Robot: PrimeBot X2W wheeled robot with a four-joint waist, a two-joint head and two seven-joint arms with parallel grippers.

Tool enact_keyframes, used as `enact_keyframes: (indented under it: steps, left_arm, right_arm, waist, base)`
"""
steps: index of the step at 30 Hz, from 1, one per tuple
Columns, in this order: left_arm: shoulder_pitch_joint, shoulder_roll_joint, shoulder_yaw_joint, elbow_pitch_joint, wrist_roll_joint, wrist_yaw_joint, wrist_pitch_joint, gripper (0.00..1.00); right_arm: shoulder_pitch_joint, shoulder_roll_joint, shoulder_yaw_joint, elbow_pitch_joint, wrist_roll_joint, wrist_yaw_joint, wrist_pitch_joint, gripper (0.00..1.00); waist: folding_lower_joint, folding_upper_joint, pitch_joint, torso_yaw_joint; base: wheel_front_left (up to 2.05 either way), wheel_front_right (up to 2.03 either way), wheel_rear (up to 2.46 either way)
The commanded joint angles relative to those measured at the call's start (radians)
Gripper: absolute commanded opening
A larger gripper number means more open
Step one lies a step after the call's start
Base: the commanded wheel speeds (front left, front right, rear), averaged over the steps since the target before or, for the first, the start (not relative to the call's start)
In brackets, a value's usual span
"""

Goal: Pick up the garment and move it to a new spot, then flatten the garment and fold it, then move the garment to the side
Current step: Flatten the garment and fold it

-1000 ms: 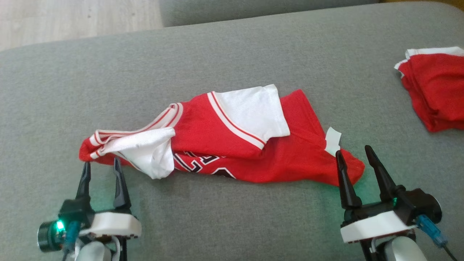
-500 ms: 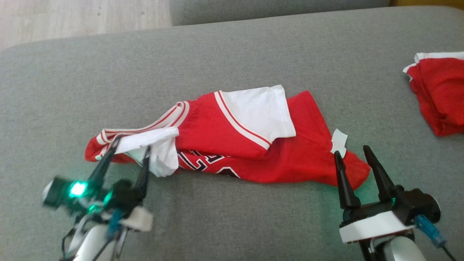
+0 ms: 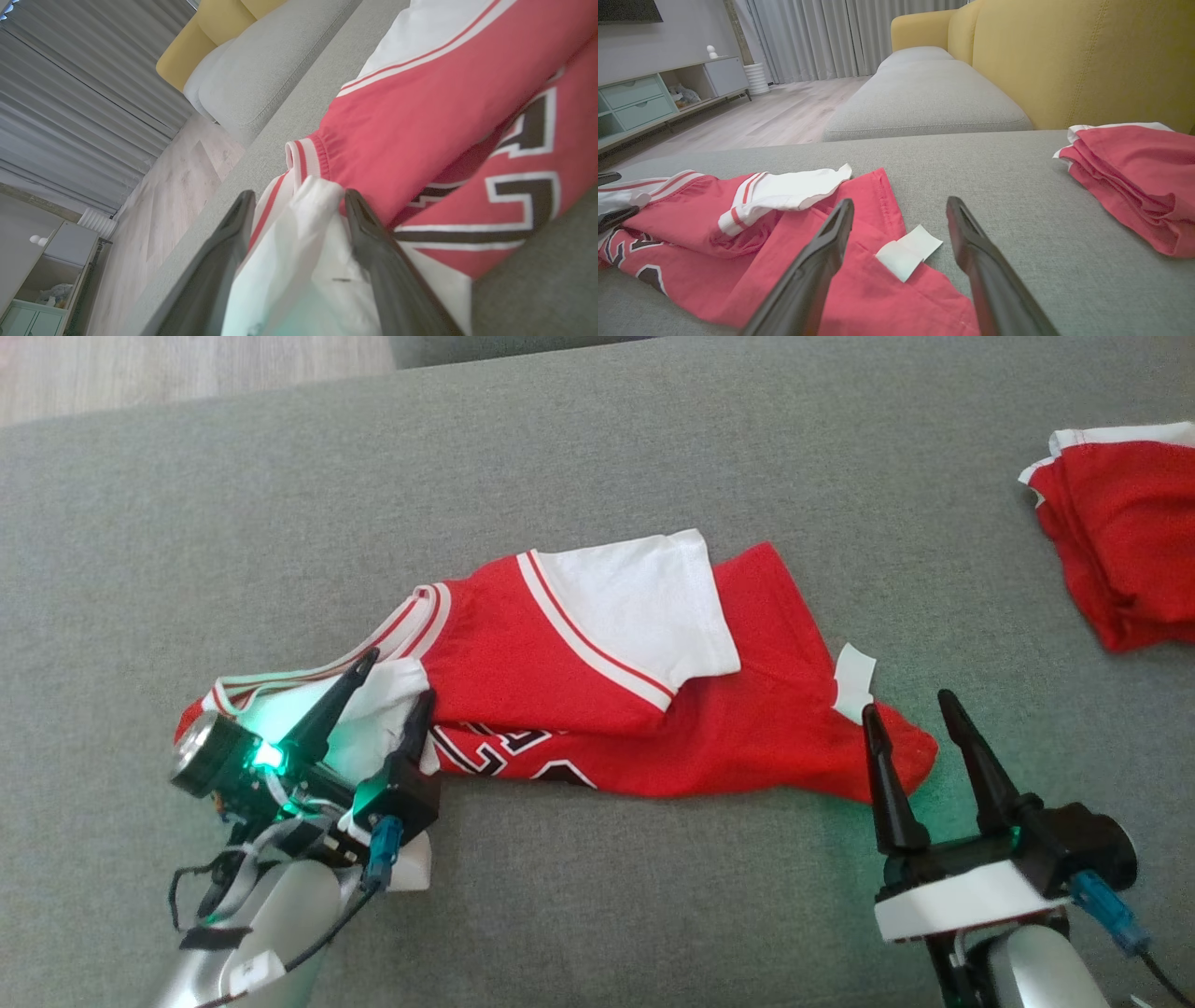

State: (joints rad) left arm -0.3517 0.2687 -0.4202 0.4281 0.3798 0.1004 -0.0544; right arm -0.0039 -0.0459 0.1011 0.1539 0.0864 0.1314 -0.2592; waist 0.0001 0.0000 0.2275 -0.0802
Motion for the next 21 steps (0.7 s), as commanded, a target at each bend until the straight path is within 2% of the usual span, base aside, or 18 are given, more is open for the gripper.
enact_keyframes:
  steps: [1,2,3,4,5,6,10,15,21]
  left_arm:
    - [-0.049,0.027,0.031,-0.023,0.007,0.012,-0.006,1.0]
    - [-0.051,0.026,0.029,-0.02,0.007,0.015,-0.007,1.0]
    - [-0.053,0.026,0.027,-0.018,0.007,0.018,-0.01,0.8]
    - [-0.055,0.025,0.025,-0.018,0.007,0.022,-0.014,0.38]
    - [-0.055,0.024,0.023,-0.019,0.006,0.024,-0.022,0.06]
    - [-0.055,0.025,0.021,-0.019,0.003,0.025,-0.028,0.0]
    - [-0.052,0.024,0.022,-0.052,-0.017,0.032,-0.056,0.0]
    - [-0.019,0.027,0.075,-0.166,-0.113,0.021,-0.078,0.0]
    - [0.042,0.082,0.147,-0.345,-0.206,-0.011,-0.049,0.0]
  right_arm:
    - [-0.029,-0.004,0.018,-0.034,-0.009,-0.001,-0.003,1.0]
    - [-0.029,-0.004,0.017,-0.035,-0.009,-0.001,-0.003,1.0]
    - [-0.028,-0.004,0.016,-0.036,-0.009,-0.001,-0.003,1.0]
    - [-0.028,-0.004,0.015,-0.037,-0.009,-0.001,-0.003,1.0]
    - [-0.027,-0.004,0.015,-0.036,-0.01,-0.001,-0.003,1.0]
    - [-0.027,-0.004,0.014,-0.036,-0.01,-0.001,-0.003,1.0]
    - [-0.025,-0.004,0.013,-0.034,-0.01,-0.001,-0.003,1.0]
    - [-0.007,-0.004,0.013,-0.015,-0.016,-0.001,-0.003,1.0]
    - [0.009,-0.006,-0.001,0.038,-0.014,-0.001,-0.003,1.0]
  waist:
    - [-0.0001,0.0,0.003,-0.001]
    - [-0.0001,0.0,0.005,0.0]
    - [-0.0001,0.0,0.006,0.001]
    - [-0.0001,0.0,0.007,0.002]
    - [-0.0001,0.0,0.007,0.004]
    - [-0.0001,0.0,0.007,0.006]
    - [-0.0001,0.0,0.001,0.02]
    - [-0.0001,0.0,-0.011,0.048]
    - [-0.0001,0.0,-0.017,0.085]
  base:
    - [0.0,0.0,0.0]
    - [0.0,0.0,0.0]
    - [0.0,0.0,0.0]
    - [0.0,0.0,0.0]
    - [0.0,0.0,0.0]
    - [0.0,0.0,0.0]
    - [0.0,0.0,0.0]
    - [0.0,0.0,0.0]
    - [0.0,0.0,0.0]
